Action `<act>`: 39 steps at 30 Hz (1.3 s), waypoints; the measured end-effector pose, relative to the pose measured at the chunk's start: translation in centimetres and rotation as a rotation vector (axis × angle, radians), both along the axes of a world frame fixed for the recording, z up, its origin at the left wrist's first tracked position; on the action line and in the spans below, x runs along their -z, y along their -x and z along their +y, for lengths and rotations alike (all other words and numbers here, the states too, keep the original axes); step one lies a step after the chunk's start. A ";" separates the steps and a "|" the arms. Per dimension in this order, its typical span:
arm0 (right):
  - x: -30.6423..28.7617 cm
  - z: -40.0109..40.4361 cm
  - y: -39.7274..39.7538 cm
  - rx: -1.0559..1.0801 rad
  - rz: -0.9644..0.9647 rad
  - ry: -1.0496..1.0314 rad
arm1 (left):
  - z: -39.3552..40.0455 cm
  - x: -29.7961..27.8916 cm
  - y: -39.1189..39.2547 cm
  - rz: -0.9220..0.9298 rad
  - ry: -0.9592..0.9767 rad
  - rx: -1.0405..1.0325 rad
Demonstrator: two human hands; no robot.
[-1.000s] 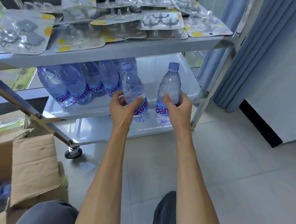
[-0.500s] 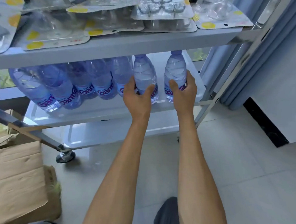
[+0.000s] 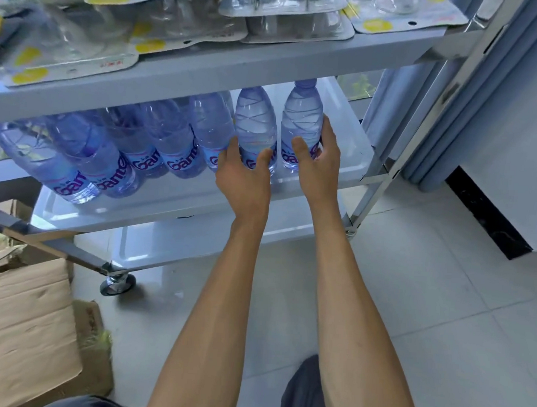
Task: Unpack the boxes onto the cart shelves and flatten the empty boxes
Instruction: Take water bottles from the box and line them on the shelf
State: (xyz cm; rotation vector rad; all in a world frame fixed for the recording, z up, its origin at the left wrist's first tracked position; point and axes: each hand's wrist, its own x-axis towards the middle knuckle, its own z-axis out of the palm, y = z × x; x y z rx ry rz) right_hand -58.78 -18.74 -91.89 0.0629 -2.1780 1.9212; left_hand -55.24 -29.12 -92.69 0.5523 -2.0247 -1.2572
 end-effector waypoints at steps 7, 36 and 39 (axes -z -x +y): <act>0.8 -0.2 -0.2 0.034 0.007 -0.080 | 0.0 0.2 0.1 -0.029 0.036 -0.075; 2.1 -3.8 2.8 -0.029 -0.002 -0.026 | -5.7 1.6 0.4 -0.078 -0.029 -0.291; 1.7 -4.2 3.5 0.000 0.010 -0.024 | -6.0 1.4 0.5 -0.106 -0.030 -0.281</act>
